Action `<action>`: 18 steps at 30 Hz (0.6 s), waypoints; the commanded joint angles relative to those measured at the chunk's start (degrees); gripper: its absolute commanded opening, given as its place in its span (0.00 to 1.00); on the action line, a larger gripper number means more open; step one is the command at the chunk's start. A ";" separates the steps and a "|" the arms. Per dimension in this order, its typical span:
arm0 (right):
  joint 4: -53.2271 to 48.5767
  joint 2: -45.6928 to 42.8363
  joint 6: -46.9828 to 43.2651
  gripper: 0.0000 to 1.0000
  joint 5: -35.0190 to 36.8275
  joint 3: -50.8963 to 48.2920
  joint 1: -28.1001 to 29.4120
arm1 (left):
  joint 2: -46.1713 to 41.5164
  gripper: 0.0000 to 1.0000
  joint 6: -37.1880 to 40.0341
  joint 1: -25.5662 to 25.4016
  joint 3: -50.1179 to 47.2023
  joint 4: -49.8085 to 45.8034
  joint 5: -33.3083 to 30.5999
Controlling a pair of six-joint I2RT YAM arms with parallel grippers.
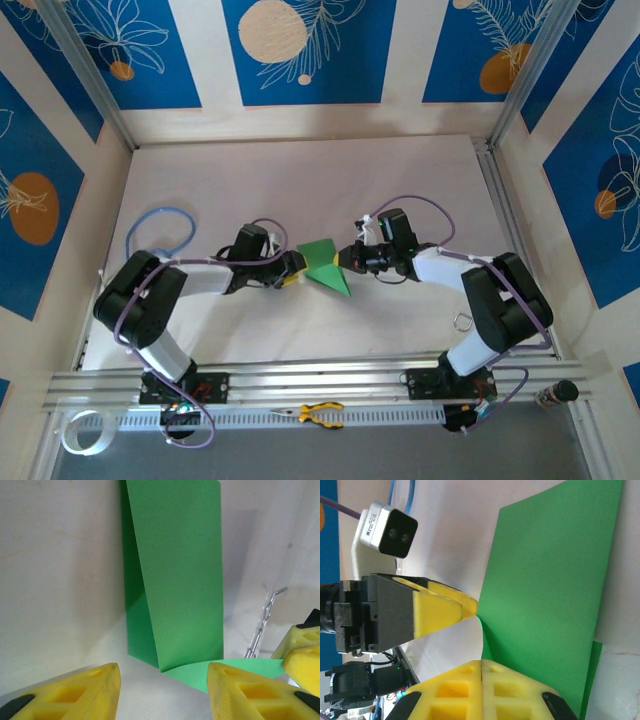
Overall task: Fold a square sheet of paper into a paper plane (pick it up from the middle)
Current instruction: Fourth fold the wing at the center of the table.
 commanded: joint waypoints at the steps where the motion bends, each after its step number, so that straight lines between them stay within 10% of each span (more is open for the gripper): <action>1: 1.46 -1.54 0.82 0.00 -2.62 -1.26 -0.57 | 1.66 0.49 -2.59 0.69 1.22 5.49 2.85; 18: 2.54 -1.11 1.42 0.00 -3.44 -1.66 -0.63 | 8.13 0.45 -4.68 0.69 3.81 10.26 3.82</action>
